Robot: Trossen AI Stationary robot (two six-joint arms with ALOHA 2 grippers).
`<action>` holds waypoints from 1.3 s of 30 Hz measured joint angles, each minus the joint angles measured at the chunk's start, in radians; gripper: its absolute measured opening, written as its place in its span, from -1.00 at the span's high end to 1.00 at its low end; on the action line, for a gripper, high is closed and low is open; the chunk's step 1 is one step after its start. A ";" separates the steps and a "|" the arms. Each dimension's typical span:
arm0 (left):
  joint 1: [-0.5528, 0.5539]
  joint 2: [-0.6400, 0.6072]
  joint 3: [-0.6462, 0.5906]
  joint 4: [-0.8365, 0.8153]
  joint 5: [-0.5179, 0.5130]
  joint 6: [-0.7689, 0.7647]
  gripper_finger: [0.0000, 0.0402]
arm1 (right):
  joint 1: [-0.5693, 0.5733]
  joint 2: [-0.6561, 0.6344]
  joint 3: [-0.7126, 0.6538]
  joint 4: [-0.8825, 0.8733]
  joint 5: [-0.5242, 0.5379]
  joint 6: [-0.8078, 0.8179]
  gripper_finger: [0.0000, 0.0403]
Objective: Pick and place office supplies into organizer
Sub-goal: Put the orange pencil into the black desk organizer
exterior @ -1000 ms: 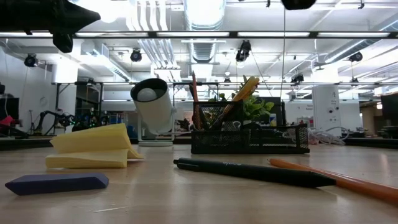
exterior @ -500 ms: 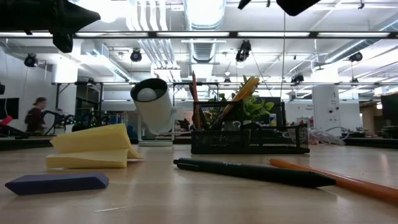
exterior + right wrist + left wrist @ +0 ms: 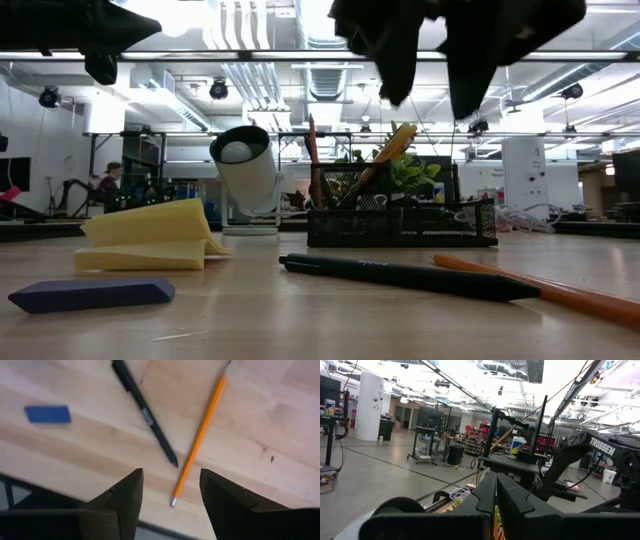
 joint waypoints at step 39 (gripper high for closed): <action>0.001 -0.001 0.000 -0.024 0.000 0.000 1.00 | 0.018 -0.011 -0.372 0.308 0.048 0.229 0.16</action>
